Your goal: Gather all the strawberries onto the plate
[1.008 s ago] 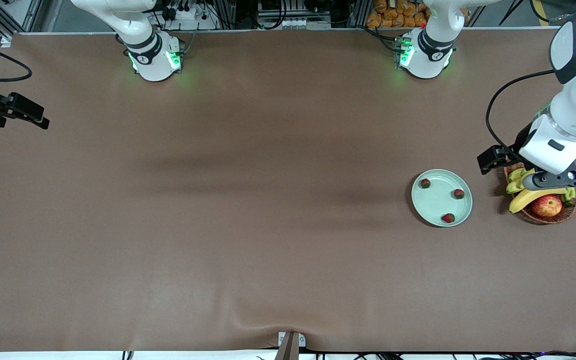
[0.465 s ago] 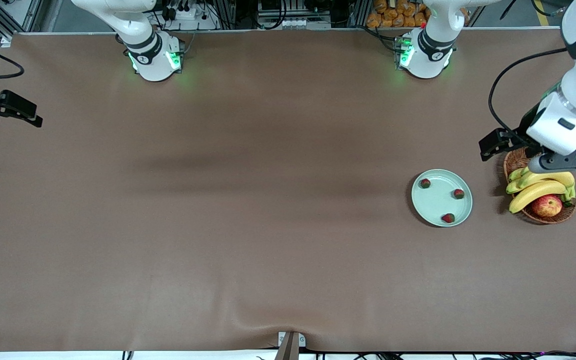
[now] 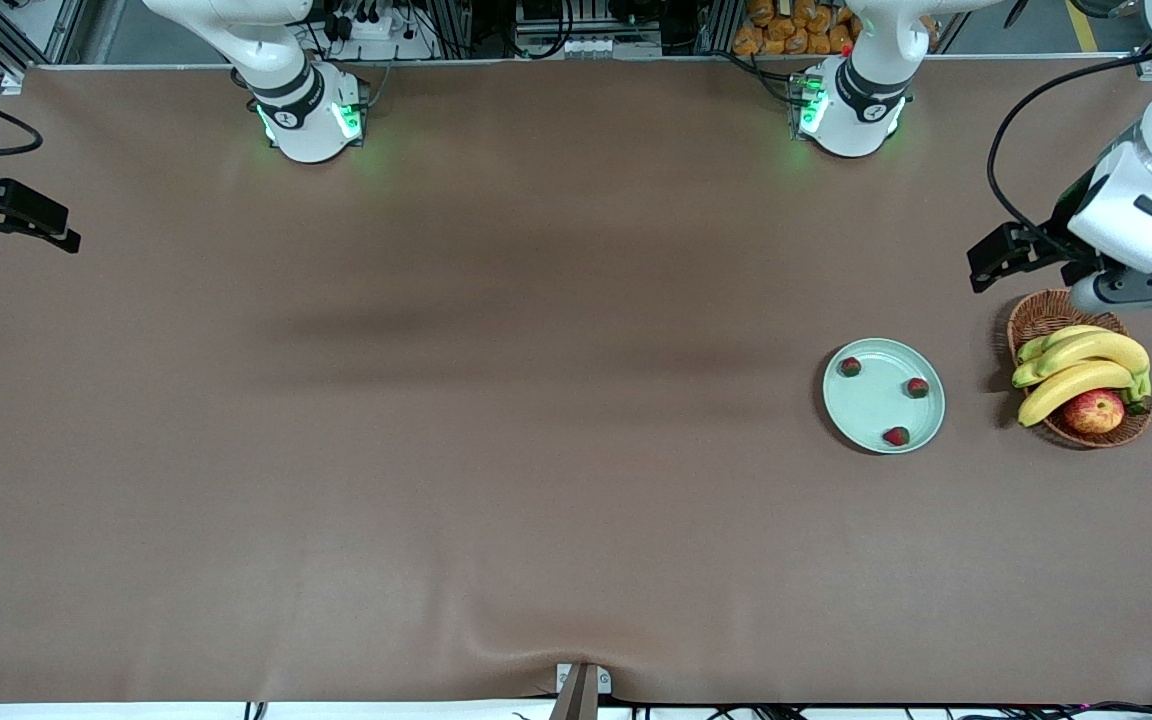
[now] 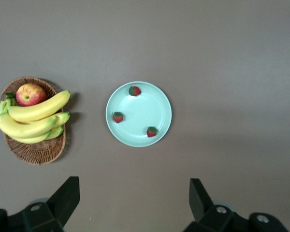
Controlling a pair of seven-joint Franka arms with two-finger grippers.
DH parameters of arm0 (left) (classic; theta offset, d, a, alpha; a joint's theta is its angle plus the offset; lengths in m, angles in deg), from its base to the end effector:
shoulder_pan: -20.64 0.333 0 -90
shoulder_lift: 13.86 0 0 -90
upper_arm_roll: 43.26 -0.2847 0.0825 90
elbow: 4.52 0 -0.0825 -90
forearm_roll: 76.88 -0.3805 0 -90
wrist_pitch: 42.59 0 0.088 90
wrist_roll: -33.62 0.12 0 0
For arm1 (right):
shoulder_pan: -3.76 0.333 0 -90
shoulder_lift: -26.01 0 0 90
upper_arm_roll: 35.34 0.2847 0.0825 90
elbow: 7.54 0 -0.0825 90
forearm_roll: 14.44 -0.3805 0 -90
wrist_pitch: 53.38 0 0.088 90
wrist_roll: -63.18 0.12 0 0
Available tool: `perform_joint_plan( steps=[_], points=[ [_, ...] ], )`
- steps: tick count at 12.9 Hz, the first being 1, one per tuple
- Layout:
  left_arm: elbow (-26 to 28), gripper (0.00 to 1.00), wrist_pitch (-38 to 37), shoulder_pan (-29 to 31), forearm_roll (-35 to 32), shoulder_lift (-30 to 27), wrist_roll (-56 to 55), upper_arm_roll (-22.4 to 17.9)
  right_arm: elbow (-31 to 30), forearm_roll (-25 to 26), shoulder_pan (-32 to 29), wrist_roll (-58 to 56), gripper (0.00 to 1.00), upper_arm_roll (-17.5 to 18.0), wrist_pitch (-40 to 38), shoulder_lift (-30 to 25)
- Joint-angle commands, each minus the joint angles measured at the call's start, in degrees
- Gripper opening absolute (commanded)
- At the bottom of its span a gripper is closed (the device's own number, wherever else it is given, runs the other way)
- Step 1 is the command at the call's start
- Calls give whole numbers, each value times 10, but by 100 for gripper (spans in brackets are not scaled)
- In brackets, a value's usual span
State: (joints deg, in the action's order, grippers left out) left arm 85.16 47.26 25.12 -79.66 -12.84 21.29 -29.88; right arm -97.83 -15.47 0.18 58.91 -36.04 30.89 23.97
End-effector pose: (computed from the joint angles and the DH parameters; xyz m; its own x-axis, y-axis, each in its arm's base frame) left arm 0.5495 -0.0791 0.5731 0.9982 0.0597 -0.0045 0.0594 -0.9972 -0.0464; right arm 0.5283 -0.0373 0.5887 0.9977 0.0018 -0.0678 0.0002 -0.9997 -0.0235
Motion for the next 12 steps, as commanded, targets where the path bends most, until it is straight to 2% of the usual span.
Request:
perform_joint_plan(
  steps=[1, 5, 8, 12],
  points=[
    [-9, 100, -20, 9, 15, -15, 19, -4, -2, -5, -11, -7, 100, 6, -7, -10],
    [-13, 100, -72, 4, 16, -22, 33, -9, -2, -5, -11, -7, 100, 6, -7, -11],
    [-11, 100, -85, -1, 16, -36, 33, -11, -2, -5, -10, -7, 100, 6, -7, -11],
    [-15, 100, -85, -2, 15, -34, 35, -33, -2, -5, -11, -7, 100, 5, -7, -11]
  ],
)
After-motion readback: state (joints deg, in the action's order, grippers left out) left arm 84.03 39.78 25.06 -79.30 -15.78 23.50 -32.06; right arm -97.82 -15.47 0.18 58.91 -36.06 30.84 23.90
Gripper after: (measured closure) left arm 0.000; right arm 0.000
